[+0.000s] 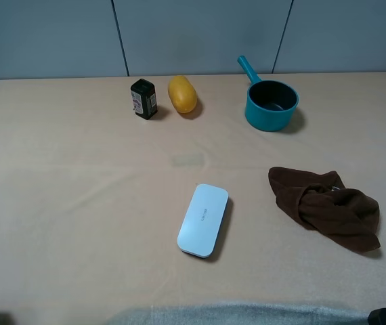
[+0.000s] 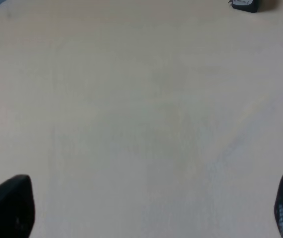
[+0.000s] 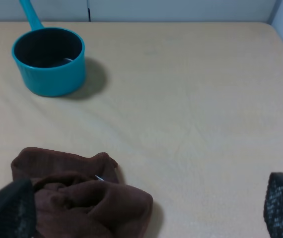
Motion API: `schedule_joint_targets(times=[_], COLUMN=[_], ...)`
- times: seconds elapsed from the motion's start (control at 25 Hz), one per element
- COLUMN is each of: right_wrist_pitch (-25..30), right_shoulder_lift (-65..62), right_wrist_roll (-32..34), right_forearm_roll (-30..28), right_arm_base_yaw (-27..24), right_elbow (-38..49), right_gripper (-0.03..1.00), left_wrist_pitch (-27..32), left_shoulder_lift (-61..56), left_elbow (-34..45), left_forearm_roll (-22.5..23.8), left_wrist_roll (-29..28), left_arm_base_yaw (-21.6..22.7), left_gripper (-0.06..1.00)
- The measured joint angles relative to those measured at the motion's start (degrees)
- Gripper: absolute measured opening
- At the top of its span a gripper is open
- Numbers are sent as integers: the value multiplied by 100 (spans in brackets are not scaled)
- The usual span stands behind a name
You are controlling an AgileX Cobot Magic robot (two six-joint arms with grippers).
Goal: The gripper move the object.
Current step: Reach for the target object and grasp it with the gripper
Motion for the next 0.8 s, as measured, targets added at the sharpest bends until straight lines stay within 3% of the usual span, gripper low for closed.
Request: schedule_joint_targets(times=[0.8], right_wrist_pitch=[0], right_shoulder_lift=[0], right_wrist_roll=[0], right_forearm_roll=[0], right_arm_base_yaw=[0], right_elbow=[0], right_gripper=[69], left_wrist_pitch=[0], left_shoulder_lift=[0], left_elbow=[0], left_forearm_roll=[0], left_wrist_roll=[0], left_arm_base_yaw=[0], left_gripper=[96])
